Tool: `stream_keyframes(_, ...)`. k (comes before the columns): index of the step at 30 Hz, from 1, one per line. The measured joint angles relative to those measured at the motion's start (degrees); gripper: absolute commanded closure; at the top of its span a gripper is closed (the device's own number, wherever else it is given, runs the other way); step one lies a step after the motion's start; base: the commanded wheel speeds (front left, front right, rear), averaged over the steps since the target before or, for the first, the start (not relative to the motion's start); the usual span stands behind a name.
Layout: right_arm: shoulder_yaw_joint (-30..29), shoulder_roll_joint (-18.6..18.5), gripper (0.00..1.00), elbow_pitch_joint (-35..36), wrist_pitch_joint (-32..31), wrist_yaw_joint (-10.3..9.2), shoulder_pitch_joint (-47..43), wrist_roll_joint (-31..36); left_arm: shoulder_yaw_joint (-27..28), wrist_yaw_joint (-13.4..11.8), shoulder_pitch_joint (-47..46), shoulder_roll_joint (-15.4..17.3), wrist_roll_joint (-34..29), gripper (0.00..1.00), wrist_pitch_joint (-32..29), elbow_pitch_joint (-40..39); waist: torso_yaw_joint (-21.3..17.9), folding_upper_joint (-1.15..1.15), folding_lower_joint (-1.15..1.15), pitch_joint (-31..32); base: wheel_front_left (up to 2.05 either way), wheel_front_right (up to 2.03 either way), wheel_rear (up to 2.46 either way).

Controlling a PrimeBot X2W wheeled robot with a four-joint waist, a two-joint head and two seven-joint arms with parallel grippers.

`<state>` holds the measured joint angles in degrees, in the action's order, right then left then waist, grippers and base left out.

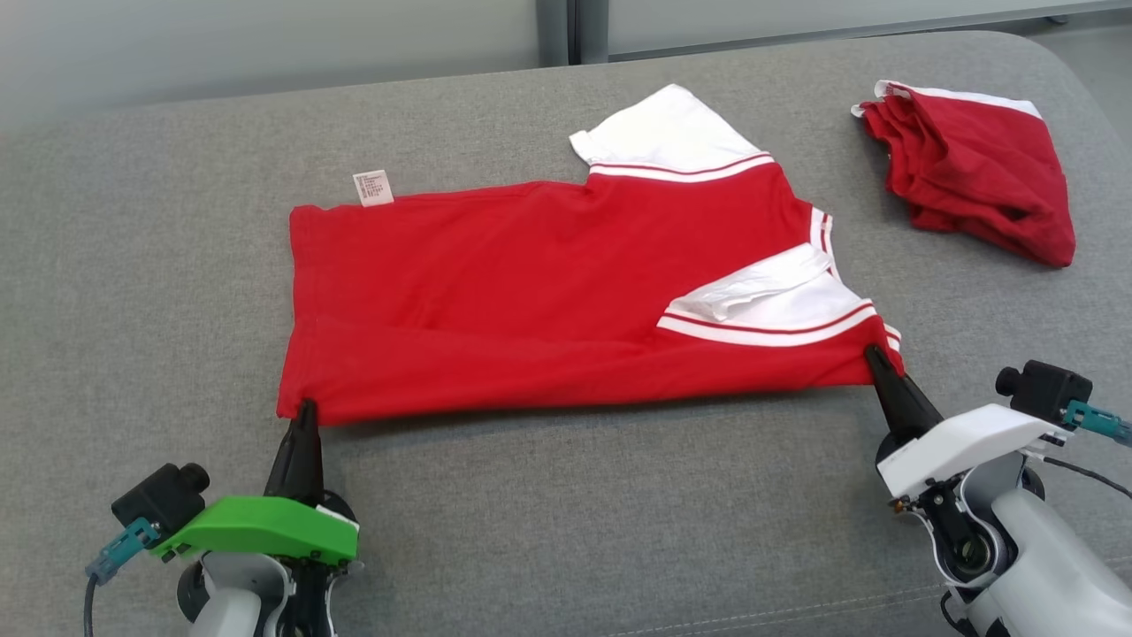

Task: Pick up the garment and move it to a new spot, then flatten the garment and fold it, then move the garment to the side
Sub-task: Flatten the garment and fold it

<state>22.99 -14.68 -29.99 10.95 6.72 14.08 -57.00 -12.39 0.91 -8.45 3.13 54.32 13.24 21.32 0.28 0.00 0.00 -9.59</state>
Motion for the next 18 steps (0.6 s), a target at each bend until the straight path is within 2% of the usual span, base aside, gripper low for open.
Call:
stream_keyframes(6,-0.2,-0.5,1.0,4.1,-0.5,0.32,-4.2,-2.2,-0.1,-0.6,3.1,0.9,-1.0,1.0,0.0,-2.7,-1.0,0.0,0.0,1.1,0.0,0.0,0.0)
stream_keyframes(10,-0.2,-2.6,1.0,6.8,-1.2,0.32,-8.0,-2.2,-0.8,-1.1,6.0,1.4,-1.8,1.0,0.3,-5.1,-1.4,0.0,0.0,2.3,0.0,0.0,0.0)
stream_keyframes(18,-0.4,-5.3,1.0,12.7,-2.8,-0.29,-12.8,-2.5,-3.0,-3.9,11.3,1.7,-3.1,1.0,-0.2,-9.8,-0.7,0.0,0.0,3.3,0.0,0.0,0.0)
